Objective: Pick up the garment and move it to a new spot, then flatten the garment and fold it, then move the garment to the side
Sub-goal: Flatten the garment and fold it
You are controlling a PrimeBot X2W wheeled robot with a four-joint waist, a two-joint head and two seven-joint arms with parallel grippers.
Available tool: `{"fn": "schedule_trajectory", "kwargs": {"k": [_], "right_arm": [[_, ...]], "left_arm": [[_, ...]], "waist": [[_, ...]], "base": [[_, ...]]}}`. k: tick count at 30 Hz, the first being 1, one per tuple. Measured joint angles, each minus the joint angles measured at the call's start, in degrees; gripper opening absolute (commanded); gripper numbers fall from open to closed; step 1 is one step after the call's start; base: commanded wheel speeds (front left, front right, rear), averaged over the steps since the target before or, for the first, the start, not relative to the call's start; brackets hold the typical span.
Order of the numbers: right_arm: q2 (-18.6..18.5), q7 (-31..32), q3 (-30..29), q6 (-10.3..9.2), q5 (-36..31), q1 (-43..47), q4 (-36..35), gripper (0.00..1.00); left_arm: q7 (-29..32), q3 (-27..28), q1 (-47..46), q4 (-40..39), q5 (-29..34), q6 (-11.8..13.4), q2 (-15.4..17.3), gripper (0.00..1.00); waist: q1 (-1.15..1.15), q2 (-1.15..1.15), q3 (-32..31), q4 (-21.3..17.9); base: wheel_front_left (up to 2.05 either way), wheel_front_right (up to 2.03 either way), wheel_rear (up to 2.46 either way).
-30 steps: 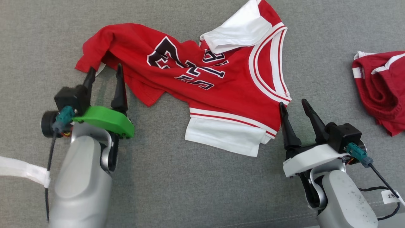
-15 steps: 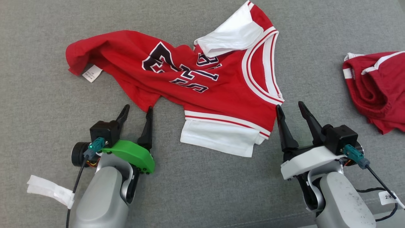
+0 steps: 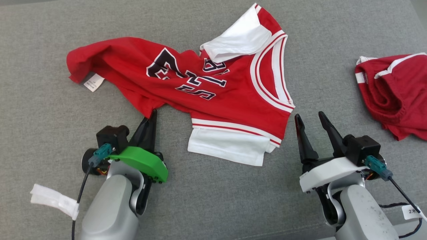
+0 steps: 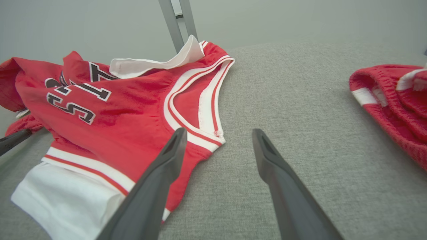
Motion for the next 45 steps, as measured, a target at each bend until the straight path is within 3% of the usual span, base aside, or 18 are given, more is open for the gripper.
{"fn": "schedule_trajectory", "kwargs": {"k": [8, 17, 22, 27, 28, 29, 37, 45], "right_arm": [[0.0, 0.0, -1.2, 0.0, -0.2, 2.6, 2.1, 1.0], [0.0, 0.0, -0.8, 0.0, 0.5, 5.4, 3.3, 1.0], [0.0, 0.0, -1.5, 0.0, 0.6, 6.9, 3.5, 1.0], [0.0, 0.0, -0.9, 0.0, 0.8, 7.2, 3.6, 1.0], [0.0, 0.0, -0.7, 0.0, 0.8, 7.1, 3.6, 1.0], [0.1, 0.0, -0.6, 0.0, 0.9, 7.1, 3.6, 1.0], [0.0, 0.0, -0.1, 0.0, 1.1, 7.0, 3.3, 1.0], [0.0, 0.0, 0.9, 0.0, 0.7, 4.8, 2.7, 1.0]], "left_arm": [[0.0, 0.9, 6.3, -2.7, -1.1, 0.0, 0.5, 0.0], [0.0, 11.5, 13.9, -9.6, 2.8, 0.0, 0.4, 0.0], [0.0, 13.9, 16.8, -12.7, 5.6, 0.0, 0.2, 0.0], [0.0, 13.2, 17.7, -8.7, 6.1, 0.0, -0.2, 0.0], [0.0, 13.1, 17.8, -7.5, 6.1, 0.0, -0.2, 0.46], [0.0, 13.2, 17.8, -5.9, 6.1, 0.0, -0.3, 1.0], [0.0, 16.9, 16.6, -4.0, 6.7, 0.0, -0.6, 1.0], [0.0, 19.0, 7.8, 0.5, 7.3, 0.0, -0.3, 1.0]], "waist": [[0.0, 0.0, -4.4, 3.0], [0.0, 0.0, -10.4, 5.7], [0.0, 0.0, -13.4, 6.7], [-0.01, 0.0, -15.2, 8.0], [-0.01, 0.0, -15.3, 8.2], [0.0, 0.0, -15.4, 8.4], [-0.01, 0.0, -13.7, 8.2], [0.0, 0.0, -10.9, 7.5]], "base": [[0.0, 0.0, 0.0], [0.0, 0.0, 0.0], [0.0, 0.0, 0.0], [0.0, 0.0, 0.0], [0.0, 0.0, 0.0], [0.0, 0.0, 0.0], [0.0, 0.0, 0.0], [0.0, 0.0, 0.0]]}}
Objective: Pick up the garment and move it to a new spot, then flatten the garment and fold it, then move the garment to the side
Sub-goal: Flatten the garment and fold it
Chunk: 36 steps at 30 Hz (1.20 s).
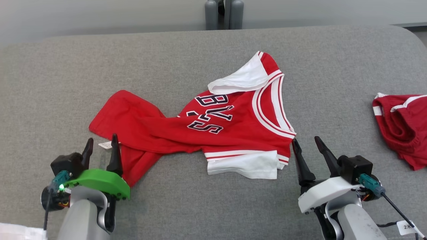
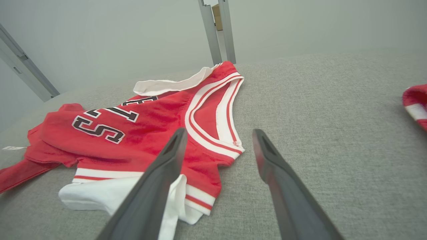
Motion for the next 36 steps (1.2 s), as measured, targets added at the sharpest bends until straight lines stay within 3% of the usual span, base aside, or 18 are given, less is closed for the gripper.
{"fn": "schedule_trajectory", "kwargs": {"k": [10, 16, 20, 22, 27, 36], "right_arm": [[0.0, 0.0, 0.7, 0.0, -0.6, -2.2, -0.5, 1.0], [0.0, 0.0, 0.5, 0.0, -0.7, -3.4, -1.0, 1.0], [0.0, 0.0, 0.3, 0.0, -0.7, -3.6, -1.3, 1.0], [0.0, 0.0, 0.3, 0.0, -0.7, -3.6, -1.3, 1.0], [0.0, 0.0, 0.4, 0.0, -0.6, -3.9, -1.3, 1.0], [0.0, 0.0, -1.0, 0.0, 0.5, -1.2, 0.2, 1.0]], "left_arm": [[0.0, 1.0, -12.3, 15.0, -1.8, 0.1, 3.3, 1.0], [-0.1, 1.9, -16.4, 22.2, -1.8, 3.8, 5.0, 1.0], [-0.3, 2.4, -17.8, 24.3, -2.4, 4.0, 4.7, 1.0], [-0.5, 2.5, -18.4, 25.1, -2.6, 3.3, 4.8, 0.0], [-0.1, 2.7, -18.3, 21.8, -3.0, 2.4, 4.3, 0.0], [0.0, 6.6, -6.8, 2.3, -0.5, 1.7, 0.6, 0.0]], "waist": [[0.0, 0.0, 5.5, -2.1], [0.0, 0.0, 8.1, -3.9], [0.0, 0.0, 9.2, -4.7], [0.0, 0.0, 9.6, -4.9], [0.0, 0.0, 9.4, -4.9], [0.0, 0.0, 4.9, -2.9]], "base": [[0.0, 0.0, 0.0], [0.0, 0.0, 0.0], [0.0, 0.0, 0.0], [0.0, 0.0, 0.0], [0.0, 0.0, 0.0], [0.0, 0.0, 0.0]]}}
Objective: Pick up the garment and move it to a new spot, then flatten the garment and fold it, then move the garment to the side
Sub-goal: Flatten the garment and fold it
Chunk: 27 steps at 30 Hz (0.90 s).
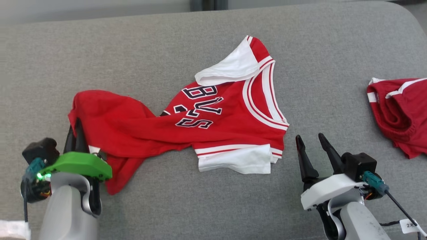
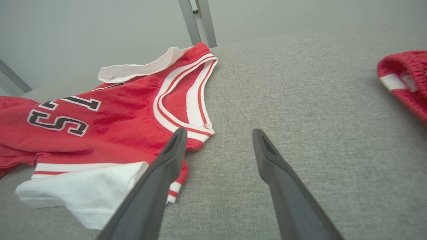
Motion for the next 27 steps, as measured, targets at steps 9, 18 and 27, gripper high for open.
{"fn": "schedule_trajectory", "kwargs": {"k": [9, 18, 27], "right_arm": [[0.0, 0.0, 0.8, 0.0, 1.2, 2.5, 1.5, 1.0], [0.0, 0.0, 0.6, 0.0, 0.3, 3.5, 0.3, 1.0], [0.0, 0.0, -0.5, 0.0, -2.4, 2.7, -4.3, 1.0]], "left_arm": [[0.0, -0.3, 12.0, -3.7, 2.1, 2.0, -1.1, 0.0], [0.0, 1.6, 14.5, -4.2, 7.5, 5.7, -0.3, 1.0], [0.0, 0.0, 16.5, -8.6, 14.0, 6.7, 0.4, 1.0]], "waist": [[0.0, 0.0, -6.8, 2.7], [0.0, 0.0, -10.8, 3.2], [0.0, 0.0, -11.6, 2.4]], "base": [[0.0, 0.0, 0.0], [0.0, 0.0, 0.0], [0.0, 0.0, 0.0]]}}
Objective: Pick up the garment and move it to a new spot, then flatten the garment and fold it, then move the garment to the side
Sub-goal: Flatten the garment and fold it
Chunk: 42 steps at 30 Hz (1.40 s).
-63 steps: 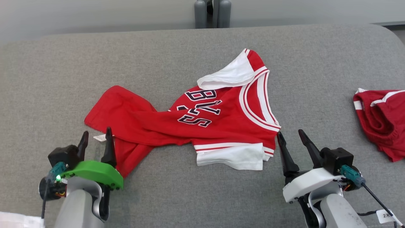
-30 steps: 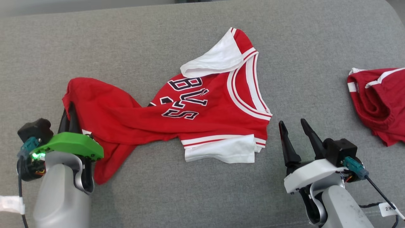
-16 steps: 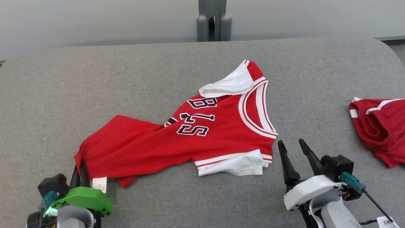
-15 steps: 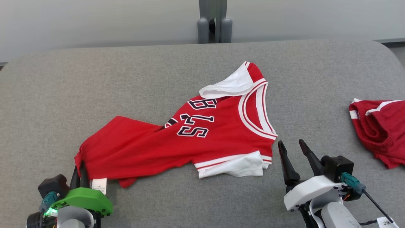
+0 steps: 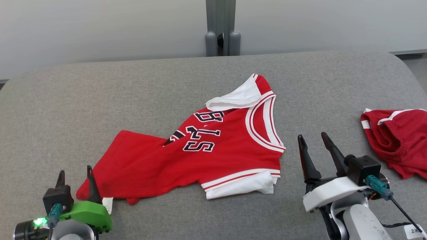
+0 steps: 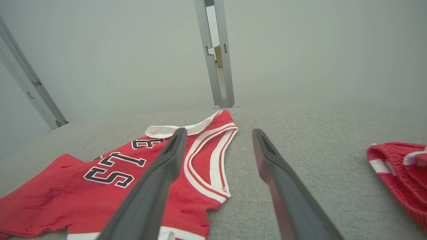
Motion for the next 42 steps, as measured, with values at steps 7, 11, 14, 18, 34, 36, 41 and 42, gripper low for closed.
{"fn": "schedule_trajectory", "kwargs": {"k": [7, 11, 14, 18, 34, 36, 41, 42], "right_arm": [[0.0, 0.0, 1.4, 0.0, -2.8, 1.1, 0.5, 1.0], [0.0, 0.0, 2.4, 0.0, -3.4, 1.9, 1.8, 1.0], [0.0, 0.0, 3.2, 0.0, -4.6, 2.3, 3.4, 1.0], [0.0, 0.0, 4.2, 0.0, -6.0, 3.2, 8.0, 1.0], [0.0, 0.0, 9.1, 0.0, -6.6, 0.8, 19.5, 1.0], [0.0, 0.0, 9.6, 0.0, -5.5, 0.7, 19.8, 1.0], [0.0, 0.0, 11.0, 0.0, -2.6, -0.1, 19.2, 1.0], [0.0, 0.0, 11.1, 0.0, -2.5, -0.3, 19.0, 1.0]], "left_arm": [[0.0, -1.7, 4.0, -2.0, 1.5, 0.5, -0.3, 1.0], [0.0, -2.3, 5.1, -2.6, 1.5, 0.6, -0.5, 1.0], [0.0, -2.5, 5.2, -3.0, 1.5, 0.7, -0.6, 1.0], [0.0, -2.6, 5.1, -3.3, 1.4, 0.7, -0.8, 1.0], [0.0, -3.8, 4.9, -3.6, 0.4, -0.1, -1.3, 1.0], [0.0, -3.8, 4.8, -3.6, 0.4, -0.3, -1.3, 1.0], [0.0, -3.8, 4.4, -3.7, 0.4, -0.5, -1.4, 1.0], [0.0, -3.8, 4.3, -3.8, 0.3, -0.6, -1.4, 1.0]], "waist": [[0.0, 0.0, -0.9, -0.1], [0.0, 0.0, -1.1, 0.0], [0.0, 0.0, -1.0, 0.2], [0.0, 0.0, -0.7, 0.8], [0.0, 0.0, 1.7, 3.9], [0.0, 0.0, 1.9, 4.1], [0.0, 0.0, 2.7, 4.6], [0.0, 0.0, 2.8, 4.7]], "base": [[0.0, 0.0, 0.0], [0.0, 0.0, 0.0], [0.0, 0.0, 0.0], [0.0, 0.0, 0.0], [0.0, 0.0, 0.0], [0.0, 0.0, 0.0], [0.0, 0.0, 0.0], [0.0, 0.0, 0.0]]}}
